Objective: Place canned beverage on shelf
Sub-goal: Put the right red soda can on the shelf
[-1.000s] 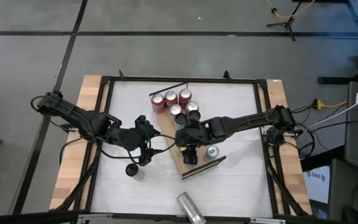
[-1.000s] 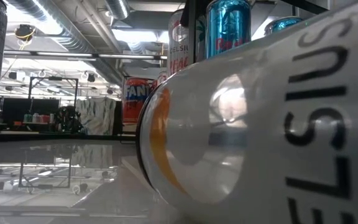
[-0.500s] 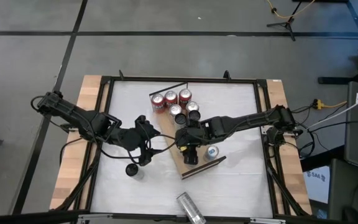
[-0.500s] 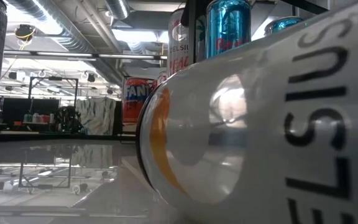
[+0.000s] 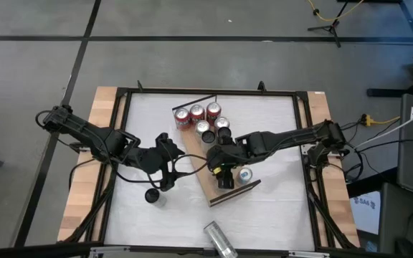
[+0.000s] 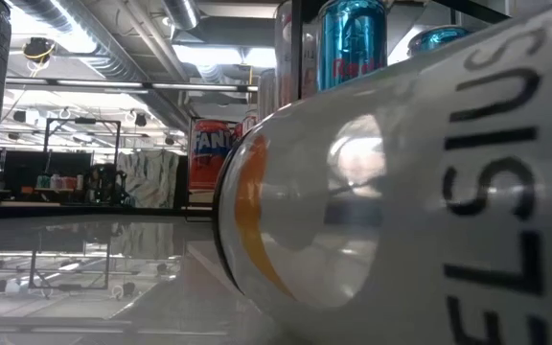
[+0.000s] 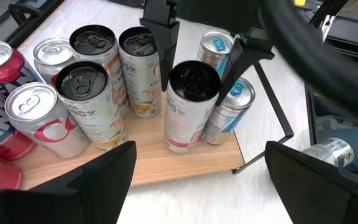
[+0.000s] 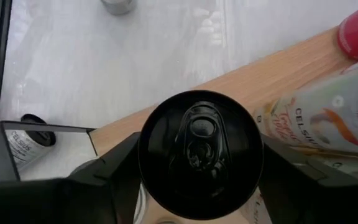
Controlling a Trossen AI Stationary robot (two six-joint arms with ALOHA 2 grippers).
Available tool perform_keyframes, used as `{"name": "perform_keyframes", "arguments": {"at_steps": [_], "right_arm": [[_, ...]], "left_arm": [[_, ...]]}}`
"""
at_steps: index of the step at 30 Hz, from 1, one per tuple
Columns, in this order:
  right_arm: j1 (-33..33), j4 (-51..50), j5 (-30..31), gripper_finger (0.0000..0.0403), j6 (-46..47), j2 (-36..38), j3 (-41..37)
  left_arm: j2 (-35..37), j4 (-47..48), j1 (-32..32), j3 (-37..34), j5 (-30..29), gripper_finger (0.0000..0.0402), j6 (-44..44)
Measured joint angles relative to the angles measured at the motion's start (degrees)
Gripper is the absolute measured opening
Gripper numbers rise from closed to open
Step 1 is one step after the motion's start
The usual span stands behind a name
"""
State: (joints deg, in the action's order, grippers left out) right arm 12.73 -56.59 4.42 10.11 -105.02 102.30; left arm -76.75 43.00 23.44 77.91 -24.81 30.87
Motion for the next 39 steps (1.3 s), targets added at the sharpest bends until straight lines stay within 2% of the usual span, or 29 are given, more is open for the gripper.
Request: {"name": "perform_keyframes", "arguments": {"at_steps": [20,35,39], "right_arm": [[0.00,-5.49,0.60,0.0253,-1.49,4.45,0.02],[0.32,-9.15,1.07,0.0252,-1.11,4.57,0.02],[1.63,-9.70,3.08,0.0253,-1.38,4.57,0.02]], "left_arm": [[0.00,-0.08,0.00,0.00,-0.21,0.0349,0.05],[0.00,-0.08,-0.07,0.00,-0.63,0.0349,0.09],[0.00,-0.10,-0.07,0.00,-0.67,0.0349,0.13]]}}
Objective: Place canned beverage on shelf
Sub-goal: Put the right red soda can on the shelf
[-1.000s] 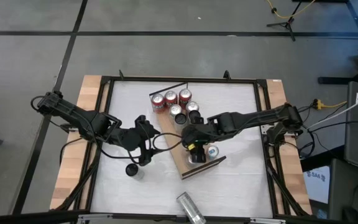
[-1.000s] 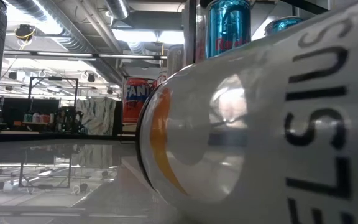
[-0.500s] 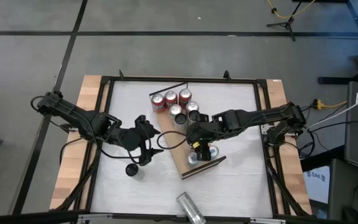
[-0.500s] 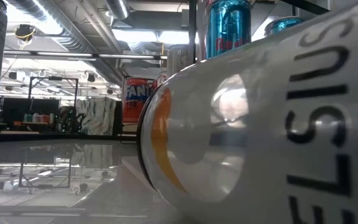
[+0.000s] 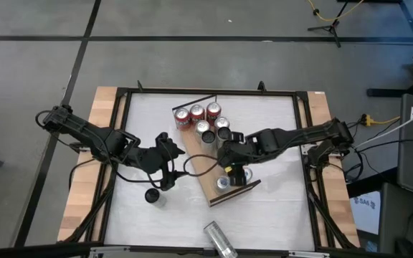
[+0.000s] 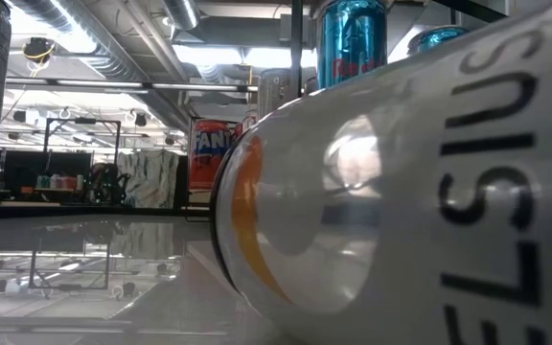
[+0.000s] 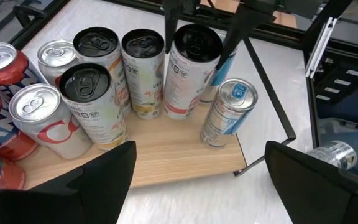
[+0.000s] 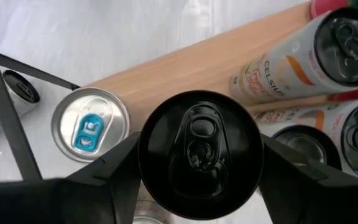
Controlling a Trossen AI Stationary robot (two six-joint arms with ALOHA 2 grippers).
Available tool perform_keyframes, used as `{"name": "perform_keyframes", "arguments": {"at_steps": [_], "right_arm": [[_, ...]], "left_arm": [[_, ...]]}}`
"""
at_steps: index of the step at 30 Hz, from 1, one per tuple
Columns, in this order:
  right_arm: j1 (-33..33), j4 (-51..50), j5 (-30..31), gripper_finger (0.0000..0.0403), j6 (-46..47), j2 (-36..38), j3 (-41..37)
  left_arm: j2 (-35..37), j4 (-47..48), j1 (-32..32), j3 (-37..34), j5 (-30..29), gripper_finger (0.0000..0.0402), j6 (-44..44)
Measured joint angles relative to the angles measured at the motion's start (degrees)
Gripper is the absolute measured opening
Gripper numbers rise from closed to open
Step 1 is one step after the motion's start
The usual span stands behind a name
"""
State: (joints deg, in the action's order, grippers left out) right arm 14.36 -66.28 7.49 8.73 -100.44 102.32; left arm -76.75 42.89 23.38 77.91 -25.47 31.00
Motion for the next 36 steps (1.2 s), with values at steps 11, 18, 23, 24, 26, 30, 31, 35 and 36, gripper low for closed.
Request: {"name": "perform_keyframes", "arguments": {"at_steps": [11,18,23,24,26,30,31,35,36], "right_arm": [[3.11,-1.75,5.05,0.0253,0.31,0.03,0.02],[2.92,-2.41,5.45,0.0253,0.42,1.31,0.02],[2.92,-1.96,5.61,0.0251,0.46,2.74,-1.71],[2.92,-1.47,5.75,0.0251,0.46,3.35,-2.93],[2.92,0.14,5.93,0.0252,0.54,4.77,-5.78],[2.87,5.41,6.02,0.0252,0.58,7.80,-9.66],[2.87,6.15,6.03,0.0252,0.37,8.59,-10.49],[2.87,8.22,5.99,0.0252,-0.09,10.56,-14.03],[2.87,8.87,6.00,0.0252,-0.20,11.02,-15.18]], "left_arm": [[0.00,-0.04,0.02,0.00,0.00,0.0349,0.37],[0.00,-0.07,0.02,0.00,-0.02,0.0349,0.40],[0.00,-0.07,0.02,0.00,0.00,0.0349,0.42],[0.00,-0.07,0.02,0.00,0.00,0.0349,0.42],[0.00,-0.11,0.02,0.00,0.00,0.0349,0.43],[0.00,-0.15,0.02,0.00,-0.35,0.0349,0.46],[0.00,-0.15,0.02,0.00,-0.64,0.0349,0.46],[0.00,-0.17,0.00,0.00,-1.01,0.0349,0.46],[0.00,-0.20,0.00,0.00,-1.03,0.0349,0.46]]}}
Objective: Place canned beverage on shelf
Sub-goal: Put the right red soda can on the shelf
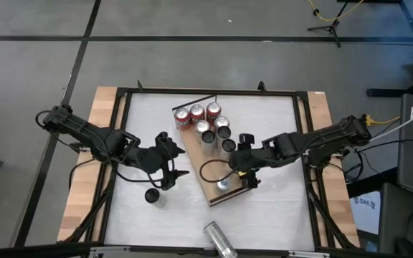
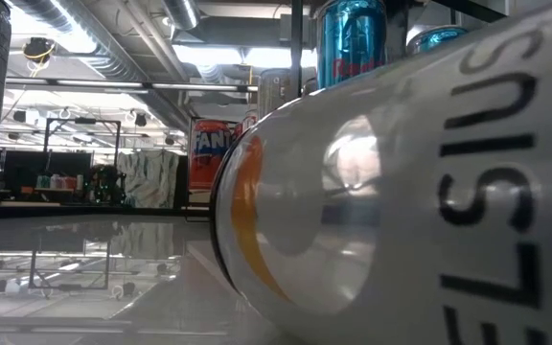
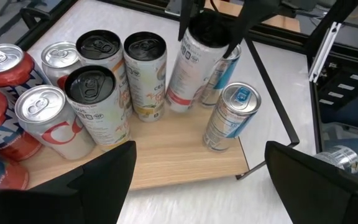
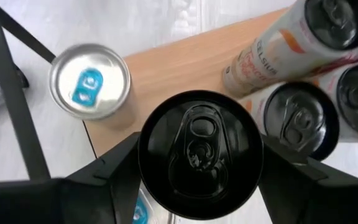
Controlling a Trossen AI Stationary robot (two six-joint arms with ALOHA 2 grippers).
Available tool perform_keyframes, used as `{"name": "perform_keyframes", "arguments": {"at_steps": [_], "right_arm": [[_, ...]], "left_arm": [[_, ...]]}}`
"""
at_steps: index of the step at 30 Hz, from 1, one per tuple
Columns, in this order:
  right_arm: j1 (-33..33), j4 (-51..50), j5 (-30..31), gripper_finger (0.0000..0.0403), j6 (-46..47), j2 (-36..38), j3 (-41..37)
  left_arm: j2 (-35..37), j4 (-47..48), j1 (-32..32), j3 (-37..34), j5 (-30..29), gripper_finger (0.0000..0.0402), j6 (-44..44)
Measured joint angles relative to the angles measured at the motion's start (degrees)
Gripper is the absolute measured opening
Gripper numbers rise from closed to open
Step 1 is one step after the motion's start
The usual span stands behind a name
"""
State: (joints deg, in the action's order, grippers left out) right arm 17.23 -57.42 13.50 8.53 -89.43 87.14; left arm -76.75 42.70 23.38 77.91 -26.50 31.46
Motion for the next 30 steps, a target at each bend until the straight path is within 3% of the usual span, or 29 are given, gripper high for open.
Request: {"name": "perform_keyframes", "arguments": {"at_steps": [15,30], "right_arm": [[-3.59,7.48,-4.63,0.0252,0.02,3.78,-9.51],[-3.80,7.87,-5.09,0.0253,-0.25,3.77,-9.89]], "left_arm": [[0.00,-0.39,0.02,0.00,-0.06,0.0349,0.09],[0.00,-0.37,0.02,0.00,-0.04,0.0349,0.07]]}}
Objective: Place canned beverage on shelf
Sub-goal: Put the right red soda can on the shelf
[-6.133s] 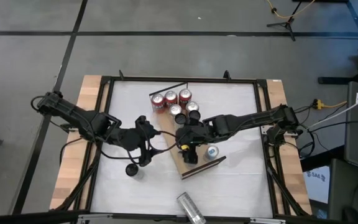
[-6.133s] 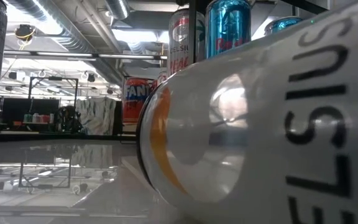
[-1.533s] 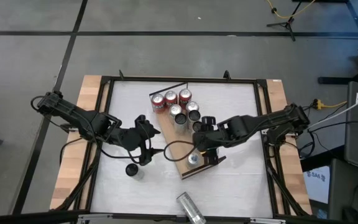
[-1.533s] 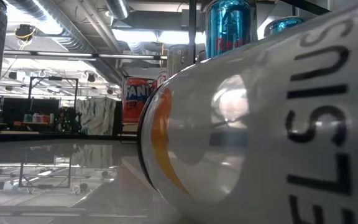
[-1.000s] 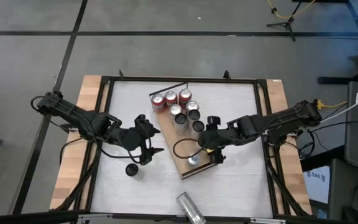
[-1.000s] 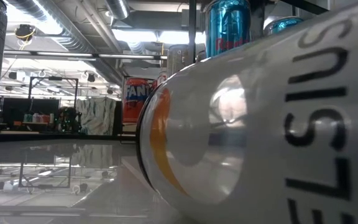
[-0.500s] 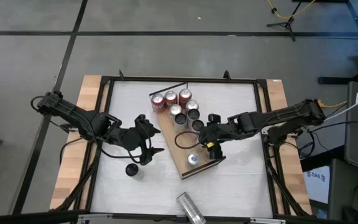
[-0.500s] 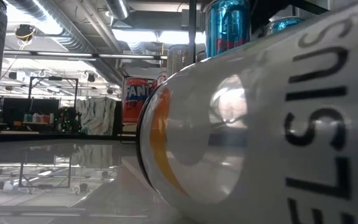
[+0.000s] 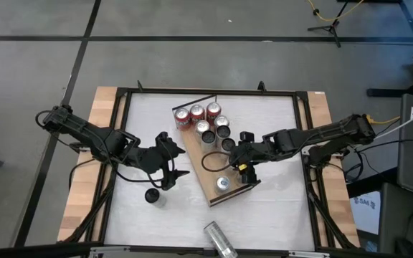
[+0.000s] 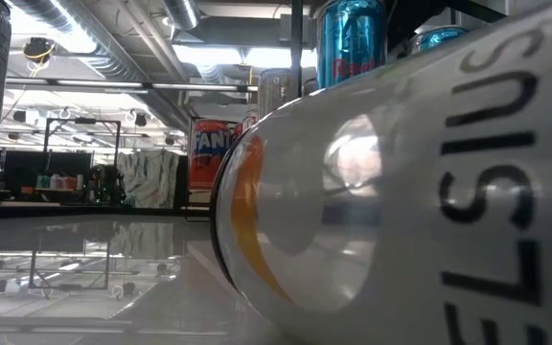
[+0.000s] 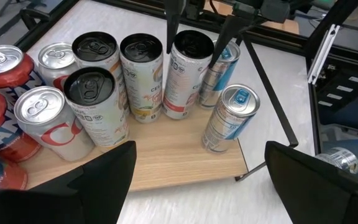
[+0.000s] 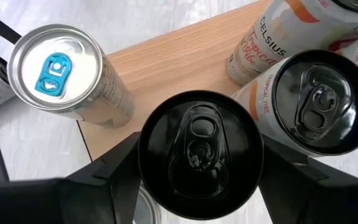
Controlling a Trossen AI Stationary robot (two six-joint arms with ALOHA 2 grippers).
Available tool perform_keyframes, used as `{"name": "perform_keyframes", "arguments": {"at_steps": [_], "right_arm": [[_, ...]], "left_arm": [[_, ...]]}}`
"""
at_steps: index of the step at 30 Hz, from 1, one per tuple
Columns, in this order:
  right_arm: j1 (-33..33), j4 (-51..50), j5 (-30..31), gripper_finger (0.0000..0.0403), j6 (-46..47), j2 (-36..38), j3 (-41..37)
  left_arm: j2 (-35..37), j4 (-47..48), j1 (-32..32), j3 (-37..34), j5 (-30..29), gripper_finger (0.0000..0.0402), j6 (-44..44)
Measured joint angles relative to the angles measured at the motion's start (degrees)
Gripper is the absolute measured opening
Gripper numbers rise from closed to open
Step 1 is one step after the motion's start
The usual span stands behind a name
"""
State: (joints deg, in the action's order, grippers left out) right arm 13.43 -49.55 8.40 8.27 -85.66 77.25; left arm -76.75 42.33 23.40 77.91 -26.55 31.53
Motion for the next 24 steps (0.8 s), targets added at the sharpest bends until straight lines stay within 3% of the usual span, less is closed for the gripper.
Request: {"name": "perform_keyframes", "arguments": {"at_steps": [19,24], "right_arm": [[0.02,-0.01,-1.86,0.0254,-0.07,-0.95,0.03],[0.02,-0.10,-1.86,0.0272,-0.02,-0.97,0.03]], "left_arm": [[0.00,0.06,0.00,0.00,0.02,0.0349,-0.07],[0.00,0.06,0.00,0.00,0.02,0.0349,-0.07]]}}
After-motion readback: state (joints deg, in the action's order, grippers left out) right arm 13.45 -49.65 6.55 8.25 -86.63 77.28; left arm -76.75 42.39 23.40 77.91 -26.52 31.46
